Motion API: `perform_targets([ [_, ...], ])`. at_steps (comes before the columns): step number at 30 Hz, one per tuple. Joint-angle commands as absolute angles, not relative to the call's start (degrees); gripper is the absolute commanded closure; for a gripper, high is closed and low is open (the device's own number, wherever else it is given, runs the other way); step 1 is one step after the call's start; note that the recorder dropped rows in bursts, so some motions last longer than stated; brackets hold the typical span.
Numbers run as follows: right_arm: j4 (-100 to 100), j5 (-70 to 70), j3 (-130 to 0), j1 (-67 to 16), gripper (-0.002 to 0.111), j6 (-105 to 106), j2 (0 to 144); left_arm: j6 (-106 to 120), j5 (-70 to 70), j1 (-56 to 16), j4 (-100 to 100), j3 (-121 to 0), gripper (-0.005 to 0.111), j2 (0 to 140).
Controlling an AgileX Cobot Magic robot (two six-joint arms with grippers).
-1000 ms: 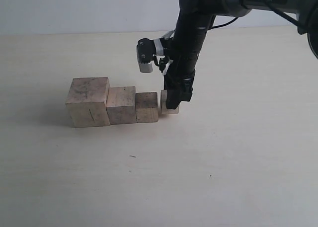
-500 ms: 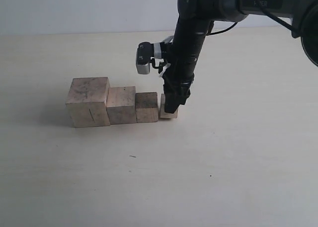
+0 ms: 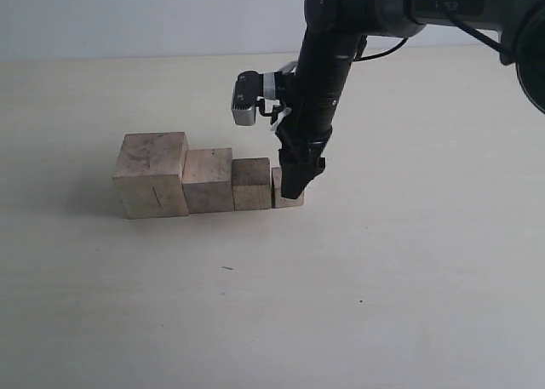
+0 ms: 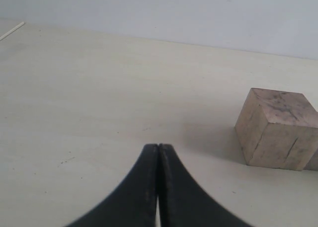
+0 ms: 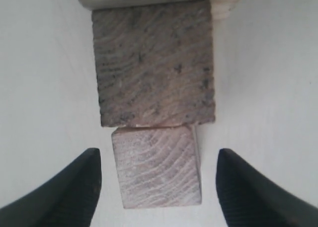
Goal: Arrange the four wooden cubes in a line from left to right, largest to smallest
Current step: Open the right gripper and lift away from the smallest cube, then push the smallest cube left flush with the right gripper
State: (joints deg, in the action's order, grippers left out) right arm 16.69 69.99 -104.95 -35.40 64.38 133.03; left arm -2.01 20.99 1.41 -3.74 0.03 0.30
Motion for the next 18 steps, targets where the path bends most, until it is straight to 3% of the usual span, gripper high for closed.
perform_targets([
  [1,13.59,69.96,-104.91,-35.33,0.045,62.17,129.39,-1.78,20.47,1.07,-3.8,0.0,0.107,0.0],
  [11,1.0,69.96,-104.91,-35.33,0.045,39.83,125.47,-1.78,20.47,1.07,-3.8,0.0,0.107,0.0],
  [18,-0.8,69.96,-104.91,-35.33,0.045,35.77,129.17,-1.78,20.47,1.07,-3.8,0.0,0.107,0.0],
])
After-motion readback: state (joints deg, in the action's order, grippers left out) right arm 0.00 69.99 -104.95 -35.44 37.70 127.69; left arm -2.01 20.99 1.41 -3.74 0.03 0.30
